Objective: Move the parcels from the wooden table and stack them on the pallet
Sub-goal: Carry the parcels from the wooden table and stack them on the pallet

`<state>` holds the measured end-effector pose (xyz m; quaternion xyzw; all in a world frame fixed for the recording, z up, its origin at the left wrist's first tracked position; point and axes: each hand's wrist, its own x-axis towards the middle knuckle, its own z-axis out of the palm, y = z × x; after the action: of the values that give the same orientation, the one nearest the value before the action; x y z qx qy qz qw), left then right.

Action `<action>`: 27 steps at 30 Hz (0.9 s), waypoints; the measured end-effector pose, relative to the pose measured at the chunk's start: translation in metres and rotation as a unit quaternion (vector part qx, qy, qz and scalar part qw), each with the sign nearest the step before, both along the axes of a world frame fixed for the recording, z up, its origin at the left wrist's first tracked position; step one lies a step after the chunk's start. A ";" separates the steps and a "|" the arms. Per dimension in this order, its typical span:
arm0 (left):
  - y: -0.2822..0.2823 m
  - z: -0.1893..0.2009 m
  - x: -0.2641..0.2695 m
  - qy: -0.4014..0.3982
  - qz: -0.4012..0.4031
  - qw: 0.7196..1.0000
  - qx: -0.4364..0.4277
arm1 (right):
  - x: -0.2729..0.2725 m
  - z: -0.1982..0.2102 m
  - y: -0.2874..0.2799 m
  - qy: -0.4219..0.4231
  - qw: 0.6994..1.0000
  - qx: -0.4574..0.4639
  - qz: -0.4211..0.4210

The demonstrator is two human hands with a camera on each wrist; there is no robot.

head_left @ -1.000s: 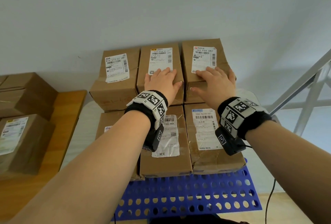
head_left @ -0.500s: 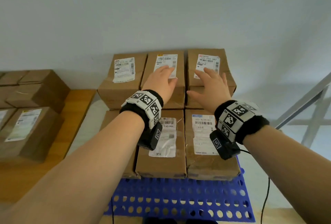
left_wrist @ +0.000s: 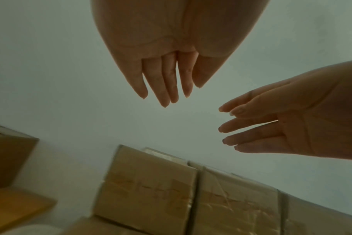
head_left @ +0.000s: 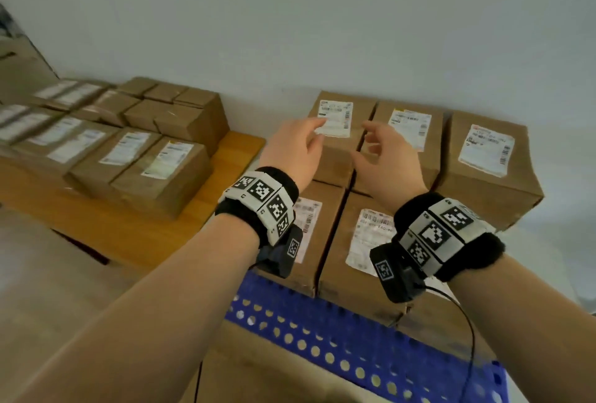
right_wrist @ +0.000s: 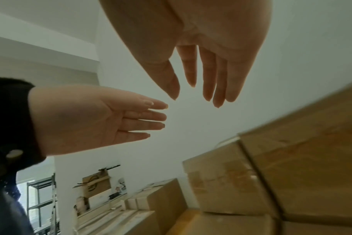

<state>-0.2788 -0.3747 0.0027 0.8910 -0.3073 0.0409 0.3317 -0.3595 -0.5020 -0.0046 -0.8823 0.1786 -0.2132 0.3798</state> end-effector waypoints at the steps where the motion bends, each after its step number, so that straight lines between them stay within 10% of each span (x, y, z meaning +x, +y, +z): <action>1: 0.017 0.002 0.004 0.000 0.007 1.000 -0.004 | 0.006 0.004 0.015 -0.005 1.000 0.005 0.005; 15: 0.305 0.002 0.078 0.026 0.098 0.995 -0.024 | 0.113 0.001 0.279 0.036 0.992 0.083 0.085; 27: 0.350 -0.047 0.182 0.134 0.125 0.983 -0.006 | 0.226 -0.057 0.313 0.100 0.987 0.118 0.034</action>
<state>-0.0967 -0.0244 -0.0439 0.9179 -0.1459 -0.0361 0.3673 -0.1335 -0.1895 -0.0618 -0.8536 0.2092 -0.0883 0.4689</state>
